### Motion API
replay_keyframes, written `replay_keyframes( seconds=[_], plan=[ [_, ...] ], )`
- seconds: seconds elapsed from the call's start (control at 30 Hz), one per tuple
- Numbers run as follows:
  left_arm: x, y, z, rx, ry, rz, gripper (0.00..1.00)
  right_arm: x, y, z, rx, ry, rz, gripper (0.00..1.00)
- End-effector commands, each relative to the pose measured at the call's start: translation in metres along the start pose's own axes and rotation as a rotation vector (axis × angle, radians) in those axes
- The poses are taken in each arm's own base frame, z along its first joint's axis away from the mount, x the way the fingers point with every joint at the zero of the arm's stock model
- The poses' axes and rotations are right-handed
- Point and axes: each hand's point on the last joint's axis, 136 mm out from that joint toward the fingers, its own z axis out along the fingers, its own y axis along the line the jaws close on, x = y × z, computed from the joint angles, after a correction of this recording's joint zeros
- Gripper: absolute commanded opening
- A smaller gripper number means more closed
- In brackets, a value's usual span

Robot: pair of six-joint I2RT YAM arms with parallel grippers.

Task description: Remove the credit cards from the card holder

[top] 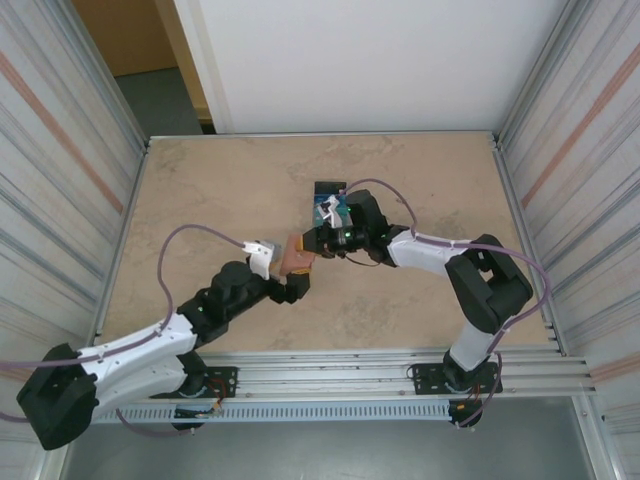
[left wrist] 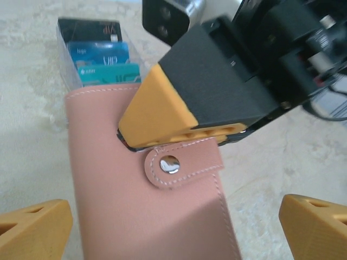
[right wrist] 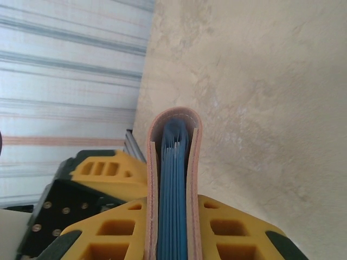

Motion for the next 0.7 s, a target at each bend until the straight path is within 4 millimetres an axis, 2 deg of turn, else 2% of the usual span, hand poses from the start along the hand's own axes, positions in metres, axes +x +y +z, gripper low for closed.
replay_keyframes(
  seconds=[0.0, 0.17, 0.3, 0.43, 0.67],
  plan=[
    [-0.031, 0.000, -0.011, -0.011, -0.088, -0.062, 0.99, -0.013, 0.020, -0.024, -0.017, -0.062, -0.093, 0.12],
    [-0.046, 0.009, -0.020, 0.050, -0.104, -0.193, 0.96, -0.021, 0.028, -0.051, -0.046, -0.099, -0.135, 0.10],
    [-0.059, 0.008, -0.023, 0.173, -0.087, -0.273, 0.89, -0.018, 0.045, -0.066, -0.099, -0.089, -0.197, 0.10],
    [-0.066, -0.004, -0.022, 0.269, -0.052, -0.255, 0.84, -0.009, 0.064, -0.075, -0.152, -0.061, -0.262, 0.10],
    [-0.086, -0.045, -0.024, 0.513, -0.045, -0.205, 0.80, 0.002, 0.088, -0.085, -0.217, -0.039, -0.340, 0.10]
  ],
)
